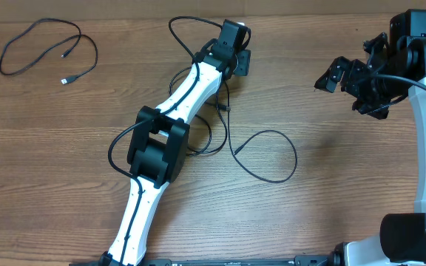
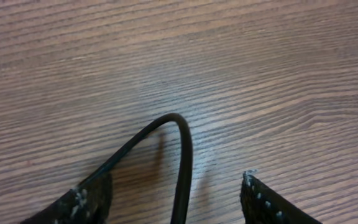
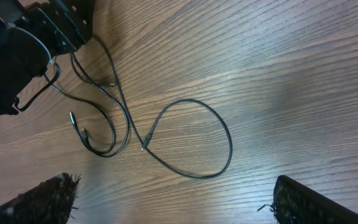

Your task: Untangle cables

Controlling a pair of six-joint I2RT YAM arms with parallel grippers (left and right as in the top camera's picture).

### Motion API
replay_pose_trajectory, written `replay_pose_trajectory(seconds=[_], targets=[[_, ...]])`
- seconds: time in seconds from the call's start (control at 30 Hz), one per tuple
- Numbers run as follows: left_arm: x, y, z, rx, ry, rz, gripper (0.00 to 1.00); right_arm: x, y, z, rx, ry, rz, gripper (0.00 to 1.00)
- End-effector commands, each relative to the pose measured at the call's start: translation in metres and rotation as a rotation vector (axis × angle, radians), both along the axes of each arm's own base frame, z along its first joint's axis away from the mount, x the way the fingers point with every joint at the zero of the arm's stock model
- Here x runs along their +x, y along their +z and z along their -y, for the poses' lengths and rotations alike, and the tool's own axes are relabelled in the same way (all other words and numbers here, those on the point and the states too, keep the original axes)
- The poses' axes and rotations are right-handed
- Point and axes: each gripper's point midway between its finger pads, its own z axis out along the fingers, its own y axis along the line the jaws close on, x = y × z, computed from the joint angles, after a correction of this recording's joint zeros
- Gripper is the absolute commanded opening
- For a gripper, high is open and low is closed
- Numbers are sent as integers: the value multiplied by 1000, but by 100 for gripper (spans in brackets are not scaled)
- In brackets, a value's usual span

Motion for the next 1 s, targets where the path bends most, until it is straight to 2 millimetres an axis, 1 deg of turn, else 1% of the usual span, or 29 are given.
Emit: replay_pose_trajectory(seconds=[0.0,0.1,0.2,0.23,0.33,0.47,0.5,0.53,0.6,0.67,0.73,0.8,0.87,0.9,0.97], targets=[[1,-13,1,5,-12,-9,72,-1,5,-2,4,2,19,100],[2,-24,1,7,-11,-14,72,-1,5,-2,4,2,19,100],[4,-35,0,11,-9,-19,71,-1,5,-2,4,2,19,100],[5,-36,0,9,-8,-16,70,-1,5,-2,4,2,19,100],[12,-32,1,-6,-4,13,67,-1,5,-2,4,2,19,100],[19,-26,0,-23,1,49,58,-1,5,-2,4,2,19,100],[20,-25,0,-24,3,51,53,-1,5,-2,4,2,19,100],[21,-25,-2,-25,5,52,46,-1,5,-2,4,2,19,100],[22,-25,-4,-24,9,50,27,-1,5,-2,4,2,19,100],[23,-25,-6,-24,12,50,5,-1,5,-2,4,2,19,100],[24,-16,-8,-25,16,55,4,-1,5,-2,4,2,19,100],[24,1,-8,-31,17,66,4,-1,5,-2,4,2,19,100],[21,39,-9,-41,16,85,4,-1,5,-2,4,2,19,100],[19,53,-10,-44,16,90,4,-1,5,-2,4,2,19,100],[8,90,-16,-46,17,93,4,-1,5,-2,4,2,19,100]])
